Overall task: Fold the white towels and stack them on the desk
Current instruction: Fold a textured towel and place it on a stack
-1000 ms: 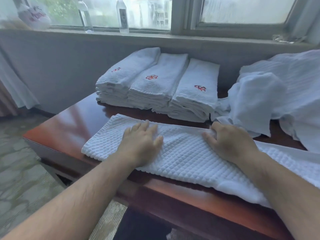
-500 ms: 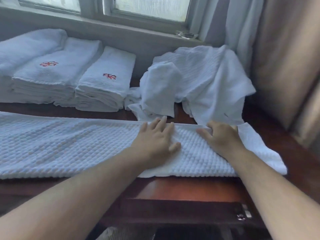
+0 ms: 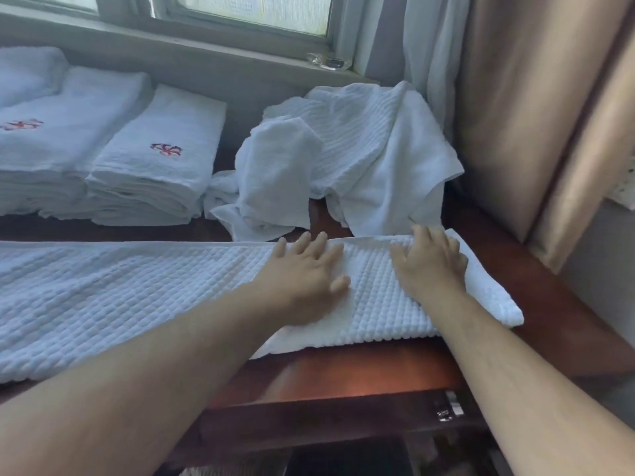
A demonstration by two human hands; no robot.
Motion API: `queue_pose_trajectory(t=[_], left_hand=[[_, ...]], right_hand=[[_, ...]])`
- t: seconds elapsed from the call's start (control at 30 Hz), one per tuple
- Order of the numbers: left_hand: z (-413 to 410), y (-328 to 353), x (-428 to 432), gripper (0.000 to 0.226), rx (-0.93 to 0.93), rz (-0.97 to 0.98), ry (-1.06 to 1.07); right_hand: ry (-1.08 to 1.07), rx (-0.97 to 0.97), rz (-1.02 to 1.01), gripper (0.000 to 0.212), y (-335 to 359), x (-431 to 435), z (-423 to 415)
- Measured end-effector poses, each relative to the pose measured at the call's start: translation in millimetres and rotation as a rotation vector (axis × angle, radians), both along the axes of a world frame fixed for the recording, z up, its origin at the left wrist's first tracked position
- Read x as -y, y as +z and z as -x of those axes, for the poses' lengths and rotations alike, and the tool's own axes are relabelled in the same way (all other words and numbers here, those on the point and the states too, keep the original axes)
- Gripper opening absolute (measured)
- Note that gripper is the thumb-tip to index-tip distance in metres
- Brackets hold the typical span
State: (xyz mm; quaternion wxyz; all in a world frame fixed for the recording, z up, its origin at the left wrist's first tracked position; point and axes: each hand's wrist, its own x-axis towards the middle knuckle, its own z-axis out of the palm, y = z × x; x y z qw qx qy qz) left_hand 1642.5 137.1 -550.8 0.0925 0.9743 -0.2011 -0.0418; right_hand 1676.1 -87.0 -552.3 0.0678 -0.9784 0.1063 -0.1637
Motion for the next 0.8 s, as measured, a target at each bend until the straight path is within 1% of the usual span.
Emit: queue_pose_trajectory(t=[0.07,0.13,0.2,0.23,0.27,0.3,0.37,0.4,0.43,0.47,0.53,0.57,0.63,0.7,0.8], left_hand=[[1,-3,14,0.069,0.011,0.015,-0.055],[2,-9,18,0.07,0.044,0.004,-0.06],[2,-12,16,0.071,0.071,0.005,-0.055],[2,-13,16,0.071,0.081,0.006,-0.056],[2,-12,15,0.071,0.09,0.006,-0.058],[2,-12,16,0.071,0.099,0.008,-0.06],[3,-13,16,0.071,0.113,0.013,-0.059],[4,-13,16,0.071,0.117,0.018,-0.058],[3,-13,16,0.071,0.116,0.023,-0.058],[3,-13,15,0.071,0.11,0.028,-0.059],[3,-13,15,0.071,0.103,0.033,-0.063],[4,-13,15,0.071,0.101,0.034,-0.066],[4,-12,15,0.071,0.101,0.033,-0.069],[5,-11,14,0.071,0.1,0.031,-0.076],[6,-10,13,0.072,0.084,0.04,-0.095]], right_hand=[[-0.148,-0.02,-0.077,0.063,3,18,-1],[-0.276,-0.061,-0.161,0.068,7,36,-5],[-0.349,-0.084,-0.193,0.07,9,48,-7],[-0.357,-0.079,-0.172,0.067,8,52,-8],[-0.35,-0.046,-0.138,0.06,7,55,-7],[-0.334,0.02,-0.103,0.049,5,57,-6],[-0.286,0.223,-0.047,0.026,4,60,-1],[-0.253,0.307,-0.024,0.022,4,61,2],[-0.218,0.338,-0.028,0.023,5,63,4],[-0.189,0.312,-0.066,0.026,7,65,5],[-0.201,0.155,-0.17,0.039,10,69,7],[-0.221,0.072,-0.189,0.045,11,71,8],[-0.238,-0.038,-0.145,0.05,13,76,8],[-0.262,-0.073,-0.116,0.047,17,79,7],[-0.359,-0.092,-0.1,0.047,26,83,4]])
